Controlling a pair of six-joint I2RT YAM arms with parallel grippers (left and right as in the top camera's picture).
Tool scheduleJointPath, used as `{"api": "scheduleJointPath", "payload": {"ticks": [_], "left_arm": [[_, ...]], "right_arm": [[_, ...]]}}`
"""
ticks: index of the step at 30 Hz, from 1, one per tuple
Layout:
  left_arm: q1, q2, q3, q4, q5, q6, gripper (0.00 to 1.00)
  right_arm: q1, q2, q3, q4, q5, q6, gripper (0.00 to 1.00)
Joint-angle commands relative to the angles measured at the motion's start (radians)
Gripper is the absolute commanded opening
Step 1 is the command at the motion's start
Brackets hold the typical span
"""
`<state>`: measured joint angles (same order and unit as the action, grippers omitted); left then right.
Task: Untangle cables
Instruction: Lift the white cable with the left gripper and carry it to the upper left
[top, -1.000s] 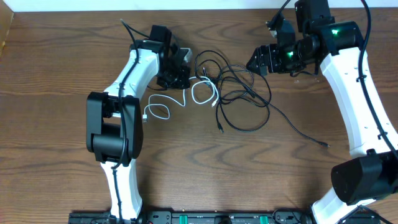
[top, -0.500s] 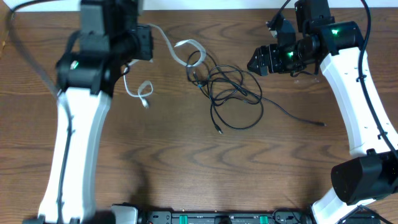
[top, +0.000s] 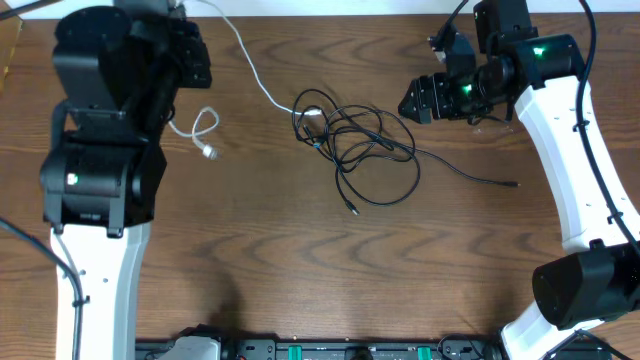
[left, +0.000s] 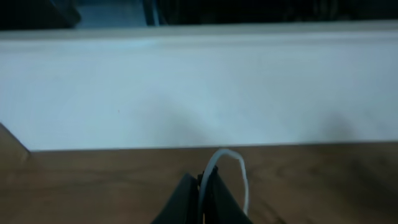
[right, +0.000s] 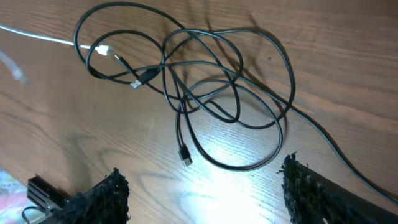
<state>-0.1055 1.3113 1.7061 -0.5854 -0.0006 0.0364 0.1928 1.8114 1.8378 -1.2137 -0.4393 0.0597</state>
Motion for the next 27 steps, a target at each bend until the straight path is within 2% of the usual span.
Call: {"api": "scheduleJointPath", "payload": {"ticks": [1,7,10,14,18,23,25,27], "left_arm": [[0.005,-0.052,0.007,0.075,-0.087,-0.013,0.08],[0.005,-0.123,0.007,0.168,-0.234,-0.012,0.08],[0.005,-0.135,0.007,0.156,-0.323,-0.008,0.08],[0.005,-0.116,0.006,0.089,-0.317,-0.004,0.07],[0.005,-0.051,0.006,-0.033,-0.130,-0.004,0.07],[0.003,0.063,0.006,-0.068,0.270,-0.011,0.08],[0.003,0.104,0.006,-0.024,0.373,-0.085,0.07],[0.003,0.141,0.006,0.075,0.462,-0.237,0.07]], "right_arm": [[-0.002,0.003,-0.001,-0.005,0.004,-0.026,0.78],[-0.002,0.003,-0.001,-0.006,0.004,-0.032,0.77],[-0.002,0.003,-0.001,-0.006,0.004,-0.032,0.78],[-0.002,0.003,-0.001,-0.006,0.004,-0.032,0.78],[-0.002,0.003,-0.001,-0.006,0.003,-0.032,0.77],[-0.002,0.003,-0.001,-0.006,0.003,-0.032,0.77],[-0.002,0.003,-0.001,-0.006,0.003,-0.032,0.77],[-0.002,0.003,-0.001,-0.006,0.003,-0.032,0.77]]}}
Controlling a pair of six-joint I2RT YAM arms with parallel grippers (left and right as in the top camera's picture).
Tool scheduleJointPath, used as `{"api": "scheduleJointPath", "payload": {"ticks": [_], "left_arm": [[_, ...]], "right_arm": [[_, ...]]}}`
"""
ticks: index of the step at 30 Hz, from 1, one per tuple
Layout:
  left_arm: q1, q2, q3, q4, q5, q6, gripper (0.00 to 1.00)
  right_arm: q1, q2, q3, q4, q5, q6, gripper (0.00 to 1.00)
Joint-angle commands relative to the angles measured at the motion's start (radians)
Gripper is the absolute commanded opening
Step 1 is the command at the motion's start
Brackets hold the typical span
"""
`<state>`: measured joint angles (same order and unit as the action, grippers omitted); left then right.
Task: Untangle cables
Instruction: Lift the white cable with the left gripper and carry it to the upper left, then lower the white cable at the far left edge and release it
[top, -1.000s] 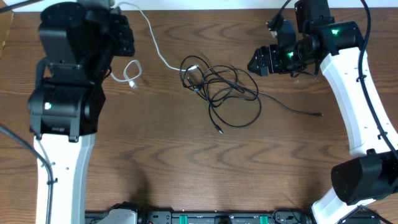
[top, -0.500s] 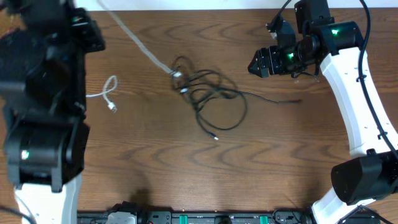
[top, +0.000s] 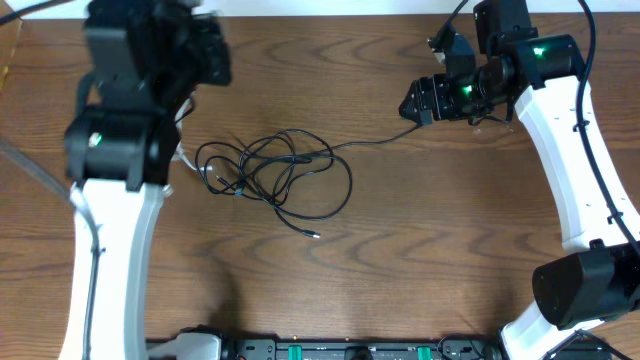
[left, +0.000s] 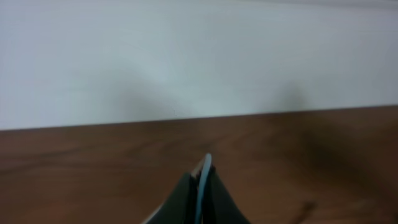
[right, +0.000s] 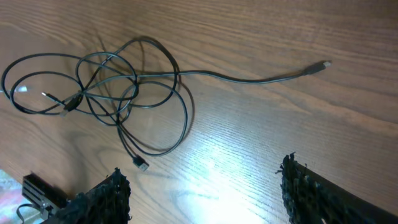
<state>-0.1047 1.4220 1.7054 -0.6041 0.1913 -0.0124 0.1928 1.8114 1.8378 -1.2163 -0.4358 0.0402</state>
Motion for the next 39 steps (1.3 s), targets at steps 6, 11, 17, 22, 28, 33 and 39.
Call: {"api": "scheduleJointPath", "payload": {"ticks": [6,11,17,22,28,33,39], "left_arm": [[-0.045,0.060,0.007,0.466,0.377,-0.471,0.07],[-0.076,0.048,0.007,0.745,0.280,-0.665,0.07],[-0.073,-0.015,0.007,0.829,0.086,-0.716,0.07],[-0.068,-0.088,0.007,0.598,-0.017,-0.523,0.08],[-0.058,-0.121,0.007,0.294,-0.236,-0.317,0.07],[0.014,-0.122,0.007,0.158,-0.368,-0.242,0.07],[0.216,-0.107,0.007,0.077,-0.394,-0.235,0.07]], "right_arm": [[-0.002,0.003,-0.001,0.002,0.000,-0.013,0.77],[-0.003,0.003,-0.001,0.001,0.019,-0.013,0.77],[-0.004,0.003,-0.001,0.000,0.021,-0.013,0.77],[-0.004,0.003,-0.001,0.001,0.050,-0.016,0.78],[-0.004,0.003,-0.001,-0.001,0.050,-0.020,0.79],[-0.004,0.003,-0.001,-0.003,0.050,-0.021,0.79],[0.002,0.003,-0.002,-0.009,0.050,-0.021,0.79]]}}
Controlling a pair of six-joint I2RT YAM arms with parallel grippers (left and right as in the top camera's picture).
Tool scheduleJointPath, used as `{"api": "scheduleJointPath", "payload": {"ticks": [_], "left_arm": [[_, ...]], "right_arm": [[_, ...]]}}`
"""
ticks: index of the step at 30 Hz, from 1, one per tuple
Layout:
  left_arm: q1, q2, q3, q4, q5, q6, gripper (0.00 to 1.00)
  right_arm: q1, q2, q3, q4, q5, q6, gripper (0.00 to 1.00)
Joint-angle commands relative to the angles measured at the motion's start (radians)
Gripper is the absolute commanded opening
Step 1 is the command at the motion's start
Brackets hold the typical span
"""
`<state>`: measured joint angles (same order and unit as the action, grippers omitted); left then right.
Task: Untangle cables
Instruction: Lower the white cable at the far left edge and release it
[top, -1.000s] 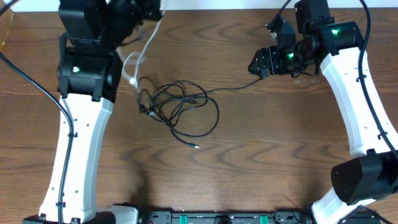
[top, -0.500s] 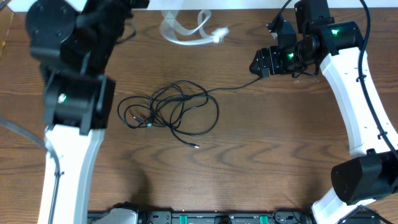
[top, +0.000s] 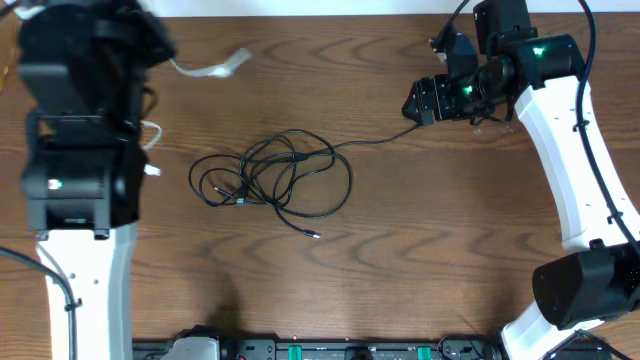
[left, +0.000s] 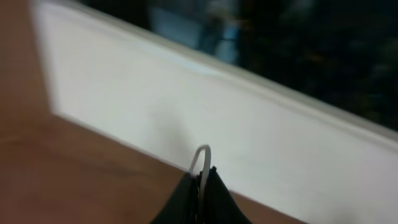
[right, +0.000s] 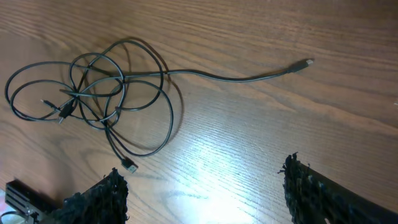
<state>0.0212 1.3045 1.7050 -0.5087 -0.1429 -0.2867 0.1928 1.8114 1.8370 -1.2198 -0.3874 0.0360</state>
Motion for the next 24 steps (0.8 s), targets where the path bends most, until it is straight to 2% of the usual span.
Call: {"api": "scheduleJointPath", "payload": {"ticks": [1,13,19,24], "left_arm": [[0.128,0.019,0.007,-0.030,-0.060,0.040,0.08],[0.472,0.212,0.007,-0.035,-0.053,0.119,0.07],[0.608,0.330,0.007,0.029,-0.053,0.180,0.08],[0.710,0.401,0.007,0.079,-0.053,0.181,0.07]], "right_arm": [[0.004,0.003,-0.001,-0.007,0.001,-0.024,0.79],[0.007,0.003,-0.001,-0.012,0.001,-0.034,0.79],[0.007,0.004,-0.001,-0.022,0.005,-0.034,0.80],[0.007,0.004,-0.001,-0.033,0.005,-0.034,0.80]]}}
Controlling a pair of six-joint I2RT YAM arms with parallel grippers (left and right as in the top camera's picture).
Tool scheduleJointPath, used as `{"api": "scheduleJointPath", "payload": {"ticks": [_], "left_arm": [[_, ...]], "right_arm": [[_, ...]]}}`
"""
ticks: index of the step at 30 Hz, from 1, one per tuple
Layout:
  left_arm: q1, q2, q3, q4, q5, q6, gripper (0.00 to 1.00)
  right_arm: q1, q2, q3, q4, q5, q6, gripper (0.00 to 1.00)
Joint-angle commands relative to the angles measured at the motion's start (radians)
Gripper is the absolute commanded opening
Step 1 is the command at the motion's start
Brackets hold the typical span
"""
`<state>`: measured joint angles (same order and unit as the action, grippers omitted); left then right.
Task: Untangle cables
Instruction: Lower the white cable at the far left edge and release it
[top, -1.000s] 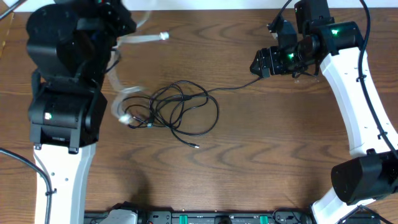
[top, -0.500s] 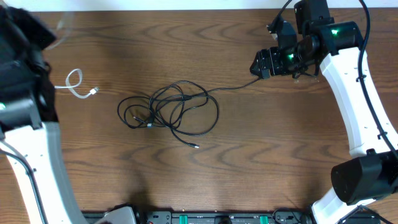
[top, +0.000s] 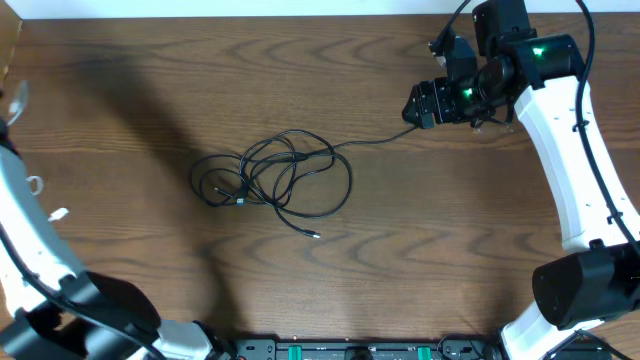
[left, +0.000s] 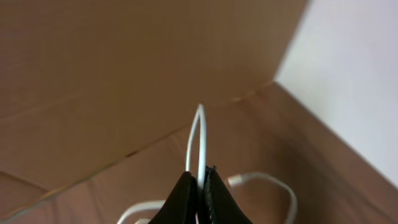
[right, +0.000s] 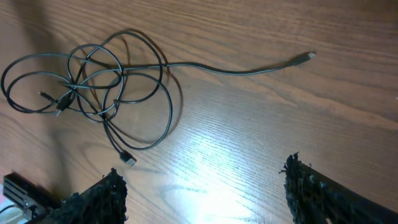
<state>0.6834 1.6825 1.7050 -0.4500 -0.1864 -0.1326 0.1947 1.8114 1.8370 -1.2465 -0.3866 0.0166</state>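
Note:
The black cable (top: 272, 180) lies in a loose tangle at the table's middle, its tail (top: 385, 139) reaching toward my right gripper (top: 422, 106). In the right wrist view the tangle (right: 93, 87) sits upper left, with one plug (right: 127, 160) below it and the tail end (right: 309, 56) at upper right. My right gripper (right: 202, 171) hangs open above the wood, holding nothing. My left gripper (left: 199, 179) is shut on the white cable (left: 200, 134). Loops of white cable (top: 38, 186) show at the overhead view's far left edge, apart from the black one.
A cardboard box (left: 93, 62) and a white wall (left: 354, 68) fill the left wrist view. The left arm (top: 30, 250) runs along the table's left edge, mostly out of the overhead frame. A cardboard corner (top: 10, 45) sits at the back left.
My left gripper has gone from the table's back left to beyond its left edge, still holding the white cable. The black tangle and my right gripper have stayed put.
At first the white cable ran from my left gripper into the black tangle right of centre. Then the tangle lay left of centre. Later the white cable hung free of it at the back left, and now it is off at the left edge.

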Motion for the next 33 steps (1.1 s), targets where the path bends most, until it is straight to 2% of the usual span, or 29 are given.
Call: {"api": "scheduleJointPath", "payload": {"ticks": [1,6,13,21,25,27,29,30,31,32,33], "left_arm": [[0.062,0.033,0.007,0.023,-0.009,0.027,0.07],[0.118,0.073,-0.007,-0.014,-0.019,0.026,0.08],[0.179,0.120,-0.035,-0.090,-0.124,-0.121,0.08],[0.240,0.177,-0.052,-0.119,-0.125,-0.136,0.08],[0.249,0.222,-0.052,-0.126,-0.080,-0.135,0.09],[0.248,0.240,-0.052,-0.126,-0.068,-0.135,0.24],[0.249,0.257,-0.052,-0.127,-0.069,-0.135,0.35],[0.249,0.263,-0.052,-0.131,-0.069,-0.135,0.53],[0.249,0.269,-0.052,-0.137,-0.069,-0.135,0.84],[0.249,0.270,-0.052,-0.137,-0.069,-0.135,0.95],[0.249,0.270,-0.052,-0.137,-0.069,-0.135,0.96]], "right_arm": [[0.005,0.004,-0.001,-0.008,0.005,-0.015,0.80],[0.005,0.005,-0.001,-0.014,0.016,-0.014,0.80],[0.005,0.005,-0.001,-0.014,0.018,-0.014,0.81],[0.005,0.005,-0.001,-0.014,0.018,-0.014,0.81],[0.005,0.006,-0.001,-0.014,0.018,-0.014,0.80],[0.005,0.006,-0.001,-0.017,0.018,-0.014,0.80],[0.005,0.006,-0.001,-0.019,0.018,-0.014,0.80],[0.005,0.006,-0.001,-0.021,0.018,-0.014,0.80],[0.005,0.007,-0.001,-0.021,0.018,-0.014,0.80],[0.005,0.007,-0.001,-0.021,0.018,-0.014,0.80],[0.005,0.006,-0.001,-0.021,0.019,-0.014,0.80]]}}
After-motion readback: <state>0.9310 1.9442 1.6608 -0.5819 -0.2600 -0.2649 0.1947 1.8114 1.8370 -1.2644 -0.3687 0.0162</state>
